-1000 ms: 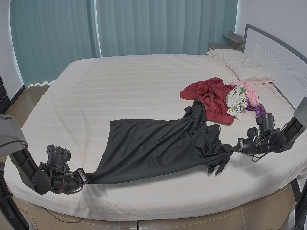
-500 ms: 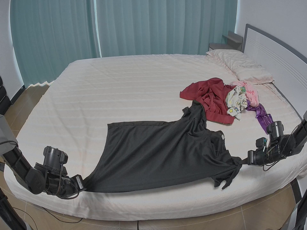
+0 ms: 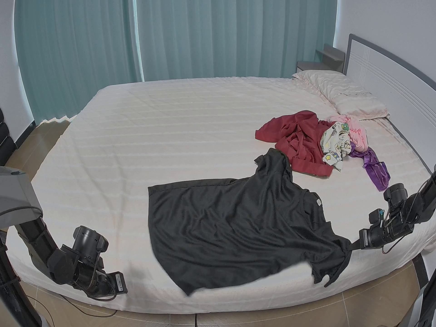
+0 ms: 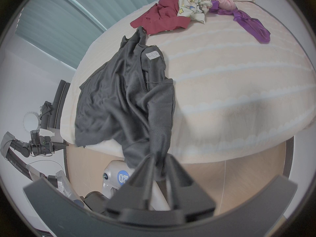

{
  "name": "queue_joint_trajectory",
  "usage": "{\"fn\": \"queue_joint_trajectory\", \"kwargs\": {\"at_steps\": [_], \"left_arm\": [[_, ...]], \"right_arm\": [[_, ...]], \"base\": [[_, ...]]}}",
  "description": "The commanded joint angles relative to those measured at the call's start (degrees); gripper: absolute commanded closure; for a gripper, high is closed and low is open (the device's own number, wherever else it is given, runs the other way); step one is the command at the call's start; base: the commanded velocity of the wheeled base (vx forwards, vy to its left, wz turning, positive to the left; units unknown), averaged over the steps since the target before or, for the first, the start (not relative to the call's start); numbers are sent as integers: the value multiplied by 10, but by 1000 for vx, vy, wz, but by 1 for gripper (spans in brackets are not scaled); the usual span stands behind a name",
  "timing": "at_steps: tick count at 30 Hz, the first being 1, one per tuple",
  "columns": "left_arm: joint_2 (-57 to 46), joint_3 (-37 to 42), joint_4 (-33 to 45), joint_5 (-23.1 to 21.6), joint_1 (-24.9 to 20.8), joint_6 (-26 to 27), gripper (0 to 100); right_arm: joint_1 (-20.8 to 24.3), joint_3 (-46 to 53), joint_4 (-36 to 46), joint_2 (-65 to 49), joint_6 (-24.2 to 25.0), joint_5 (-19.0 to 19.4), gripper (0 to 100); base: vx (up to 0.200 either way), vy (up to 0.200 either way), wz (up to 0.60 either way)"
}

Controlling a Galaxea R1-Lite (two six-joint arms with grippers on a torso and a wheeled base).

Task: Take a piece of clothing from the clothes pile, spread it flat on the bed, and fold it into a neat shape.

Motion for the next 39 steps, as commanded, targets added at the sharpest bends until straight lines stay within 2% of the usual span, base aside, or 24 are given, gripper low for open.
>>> {"fn": "queue_joint_trajectory", "kwargs": {"at_steps": [1,8,11,12,13,14,16,18,19,21,23,26,30,33,36,39], "left_arm": [[23,1,-5,-2,-13,-1,0],[5,-3,-6,-3,-6,-5,0],[-12,-4,-8,-16,4,-5,0],[-27,-6,-19,-48,9,-8,0],[-31,-6,-22,-58,10,-8,0],[-37,-4,-39,-96,10,-8,0],[-36,-2,-51,-108,8,-10,0],[-31,-7,-84,-110,-20,-37,0],[-29,-13,-102,-108,-40,-69,0],[-17,-39,-141,-91,-77,-160,0],[14,-63,-159,-44,-116,-205,0],[76,-92,-163,47,-167,-194,0],[131,-125,-162,110,-215,-182,0],[137,-159,-158,116,-211,-175,0],[136,-200,-149,116,-178,-172,0],[121,-221,-103,112,-160,-175,0]], "right_arm": [[1,-2,1,19,-2,2,0],[-3,-12,-5,16,5,4,0],[-14,-14,-7,9,12,6,0],[-15,-10,-7,-3,24,9,0],[-15,-8,-7,-9,30,9,0],[-10,-1,-6,-21,45,10,0],[-5,13,-8,-30,58,11,0],[9,30,-14,-46,89,15,0],[12,35,-20,-51,111,17,0],[16,45,-41,-59,163,17,0],[25,59,-72,-62,211,18,0],[35,107,-140,-58,242,18,0],[53,163,-239,-40,247,16,0],[53,187,-278,-40,248,17,0],[52,194,-283,-44,248,18,0],[54,196,-285,-48,248,18,0]], "base": [[0,0,0],[0,0,0],[0,0,0],[0,0,0],[0,0,0],[0,0,0],[0,0,0],[0,0,0],[0,0,0],[0,0,0],[0,0,0],[0,0,0],[0,0,0],[0,0,0],[0,0,0],[0,0,0]]}}
